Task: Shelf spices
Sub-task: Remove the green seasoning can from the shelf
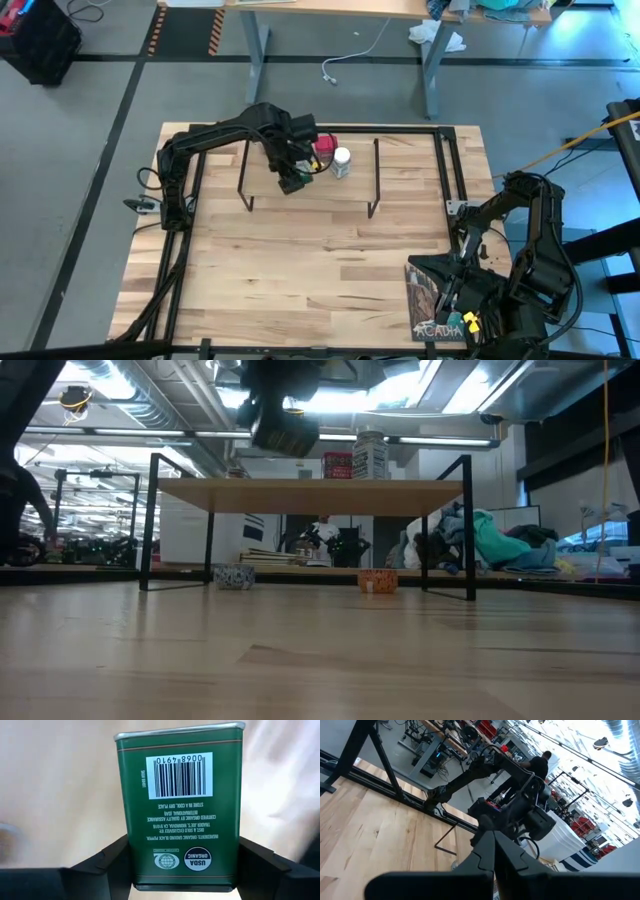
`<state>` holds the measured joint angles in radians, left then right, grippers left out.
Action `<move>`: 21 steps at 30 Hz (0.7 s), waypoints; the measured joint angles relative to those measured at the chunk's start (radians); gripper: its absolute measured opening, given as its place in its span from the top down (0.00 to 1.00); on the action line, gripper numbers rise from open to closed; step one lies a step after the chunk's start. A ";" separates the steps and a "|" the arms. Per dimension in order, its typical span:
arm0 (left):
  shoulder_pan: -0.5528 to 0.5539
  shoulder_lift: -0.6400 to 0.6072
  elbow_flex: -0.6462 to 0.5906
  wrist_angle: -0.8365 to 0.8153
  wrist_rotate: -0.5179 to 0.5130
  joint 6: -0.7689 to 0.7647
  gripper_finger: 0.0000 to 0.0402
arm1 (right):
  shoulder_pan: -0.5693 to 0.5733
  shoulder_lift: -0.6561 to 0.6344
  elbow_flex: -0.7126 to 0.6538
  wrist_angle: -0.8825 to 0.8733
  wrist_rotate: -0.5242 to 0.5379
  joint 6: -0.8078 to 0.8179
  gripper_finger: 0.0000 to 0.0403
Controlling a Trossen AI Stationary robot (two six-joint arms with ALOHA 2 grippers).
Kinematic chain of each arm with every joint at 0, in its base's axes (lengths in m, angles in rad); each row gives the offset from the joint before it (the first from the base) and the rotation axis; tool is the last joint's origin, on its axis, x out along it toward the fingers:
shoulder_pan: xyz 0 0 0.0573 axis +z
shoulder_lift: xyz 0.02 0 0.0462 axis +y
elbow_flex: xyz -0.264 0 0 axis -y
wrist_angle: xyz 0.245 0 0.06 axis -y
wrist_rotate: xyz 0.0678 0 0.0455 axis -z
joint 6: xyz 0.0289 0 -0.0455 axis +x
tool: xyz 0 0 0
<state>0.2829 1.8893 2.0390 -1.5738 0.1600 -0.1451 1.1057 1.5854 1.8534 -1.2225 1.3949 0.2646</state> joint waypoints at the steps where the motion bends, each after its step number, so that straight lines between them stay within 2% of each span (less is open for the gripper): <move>1: 0.000 0.000 0.004 0.000 0.052 -0.025 0.37 | 0.000 0.000 0.000 0.000 0.000 0.000 1.00; 5: -0.008 0.000 0.004 0.003 0.271 -0.143 0.37 | 0.000 0.000 0.000 0.000 0.000 0.000 1.00; 7: -0.027 0.000 0.004 0.002 0.345 -0.185 0.37 | 0.000 0.000 0.000 0.000 0.000 0.001 1.00; 15: -0.176 -0.001 -0.003 0.002 0.431 -0.393 0.37 | 0.000 0.000 0.000 0.000 -0.012 0.002 1.00; 21: -0.316 0.016 -0.004 0.003 0.444 -0.583 0.37 | 0.000 0.000 0.000 0.000 -0.018 0.001 1.00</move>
<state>-0.0333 1.9052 2.0346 -1.5710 0.6042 -0.7278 1.1058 1.5855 1.8534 -1.2223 1.3769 0.2660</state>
